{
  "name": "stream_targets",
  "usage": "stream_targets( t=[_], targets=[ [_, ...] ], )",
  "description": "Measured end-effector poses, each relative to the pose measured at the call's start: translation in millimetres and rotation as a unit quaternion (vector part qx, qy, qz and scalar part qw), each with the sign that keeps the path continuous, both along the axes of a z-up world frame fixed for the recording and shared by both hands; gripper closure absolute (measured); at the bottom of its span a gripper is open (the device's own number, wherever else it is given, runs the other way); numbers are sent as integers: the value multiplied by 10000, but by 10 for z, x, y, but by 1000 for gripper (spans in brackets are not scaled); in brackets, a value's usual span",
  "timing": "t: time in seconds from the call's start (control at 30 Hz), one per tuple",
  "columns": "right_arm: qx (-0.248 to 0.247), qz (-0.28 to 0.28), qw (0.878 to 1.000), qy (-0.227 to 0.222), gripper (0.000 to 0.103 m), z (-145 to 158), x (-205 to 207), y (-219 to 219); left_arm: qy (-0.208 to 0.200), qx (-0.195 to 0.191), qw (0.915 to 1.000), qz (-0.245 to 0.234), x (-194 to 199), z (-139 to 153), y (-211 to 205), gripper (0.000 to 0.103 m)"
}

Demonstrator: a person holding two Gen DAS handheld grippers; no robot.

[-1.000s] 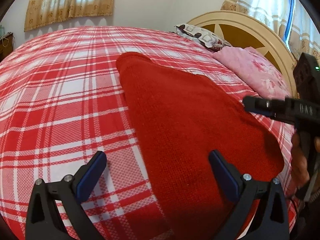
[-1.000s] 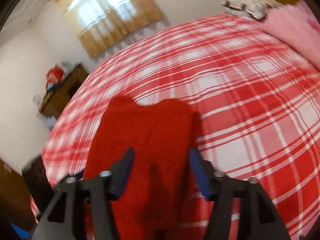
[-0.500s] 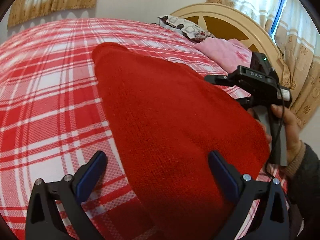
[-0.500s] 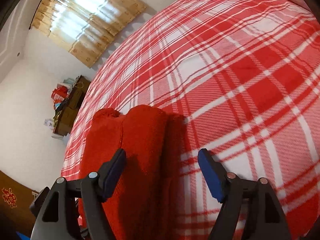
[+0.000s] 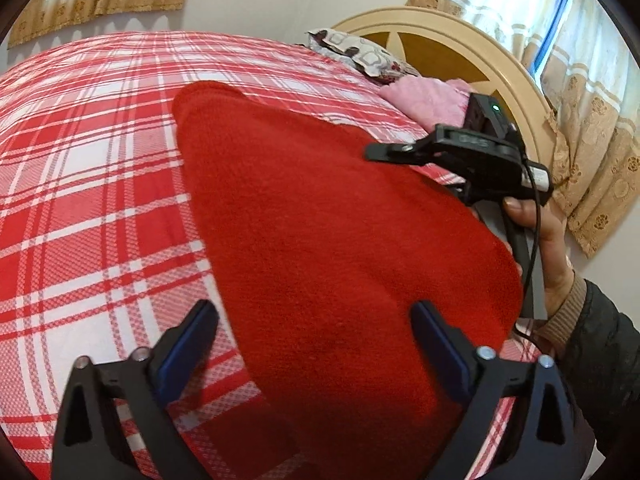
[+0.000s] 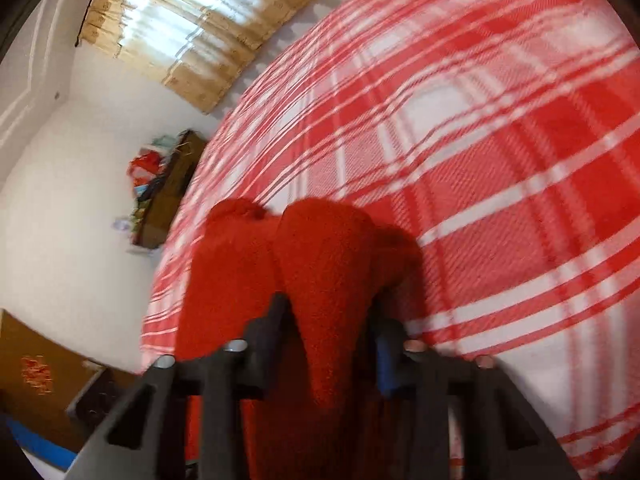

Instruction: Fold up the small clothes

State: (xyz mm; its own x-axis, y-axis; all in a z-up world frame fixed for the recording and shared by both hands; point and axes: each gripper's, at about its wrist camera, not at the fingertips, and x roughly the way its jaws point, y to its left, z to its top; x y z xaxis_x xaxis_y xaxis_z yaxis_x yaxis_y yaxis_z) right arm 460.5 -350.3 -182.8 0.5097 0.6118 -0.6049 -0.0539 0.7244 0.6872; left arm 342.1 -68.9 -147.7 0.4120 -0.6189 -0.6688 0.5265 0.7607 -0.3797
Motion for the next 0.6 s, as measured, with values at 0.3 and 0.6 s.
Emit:
stream_targets(
  t=[0.3,0.6],
  targets=[
    [-105,-85,9984,-551,76,295,-324,172,271,-326,9988,231,-122,84,146,58],
    [48,123,9968,-793,77,531,-721,543,-110,-137,9996,224,-537,363,359,60]
  ],
)
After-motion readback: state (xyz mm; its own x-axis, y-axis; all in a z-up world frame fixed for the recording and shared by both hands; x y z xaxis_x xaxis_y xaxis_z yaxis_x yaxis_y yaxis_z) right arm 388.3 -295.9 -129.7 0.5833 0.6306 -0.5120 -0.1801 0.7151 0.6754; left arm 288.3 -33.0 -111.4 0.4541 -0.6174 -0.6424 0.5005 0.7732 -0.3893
